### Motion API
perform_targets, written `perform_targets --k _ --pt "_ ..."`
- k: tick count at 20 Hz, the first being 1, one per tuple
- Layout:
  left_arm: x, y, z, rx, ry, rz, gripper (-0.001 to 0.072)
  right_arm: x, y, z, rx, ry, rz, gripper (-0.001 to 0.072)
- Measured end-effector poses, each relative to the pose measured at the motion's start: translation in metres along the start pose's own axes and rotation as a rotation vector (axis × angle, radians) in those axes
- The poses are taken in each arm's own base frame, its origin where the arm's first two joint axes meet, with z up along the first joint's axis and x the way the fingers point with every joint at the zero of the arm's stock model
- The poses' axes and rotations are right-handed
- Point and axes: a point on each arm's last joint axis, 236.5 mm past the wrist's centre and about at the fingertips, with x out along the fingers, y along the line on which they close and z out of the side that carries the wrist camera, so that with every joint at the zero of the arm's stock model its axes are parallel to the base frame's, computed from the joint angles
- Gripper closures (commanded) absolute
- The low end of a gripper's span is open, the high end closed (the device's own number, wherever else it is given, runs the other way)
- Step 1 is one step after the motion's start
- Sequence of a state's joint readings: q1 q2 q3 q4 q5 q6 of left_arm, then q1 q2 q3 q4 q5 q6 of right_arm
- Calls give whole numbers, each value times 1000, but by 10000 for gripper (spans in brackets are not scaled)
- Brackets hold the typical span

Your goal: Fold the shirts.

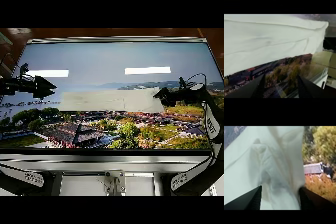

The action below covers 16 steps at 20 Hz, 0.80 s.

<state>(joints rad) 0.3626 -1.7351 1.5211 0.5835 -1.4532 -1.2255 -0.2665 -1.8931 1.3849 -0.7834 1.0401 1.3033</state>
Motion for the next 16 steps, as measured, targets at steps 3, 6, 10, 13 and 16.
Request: perform_targets --k 3,6,10,13,16 --pt "12 -18 -6 32 28 -39 351 10 -1 -5 25 20 14 639" --pt "29 -36 -14 65 64 -61 545 1 9 -5 -11 19 30 640" --pt "71 -61 -23 143 96 -65 668 -46 54 1 -99 -42 97 640" --pt "124 -81 -32 201 99 -53 668 -92 93 -3 -175 -91 132 639" --pt "181 -99 -57 250 138 -47 668 -133 128 -16 -228 -126 161 640"
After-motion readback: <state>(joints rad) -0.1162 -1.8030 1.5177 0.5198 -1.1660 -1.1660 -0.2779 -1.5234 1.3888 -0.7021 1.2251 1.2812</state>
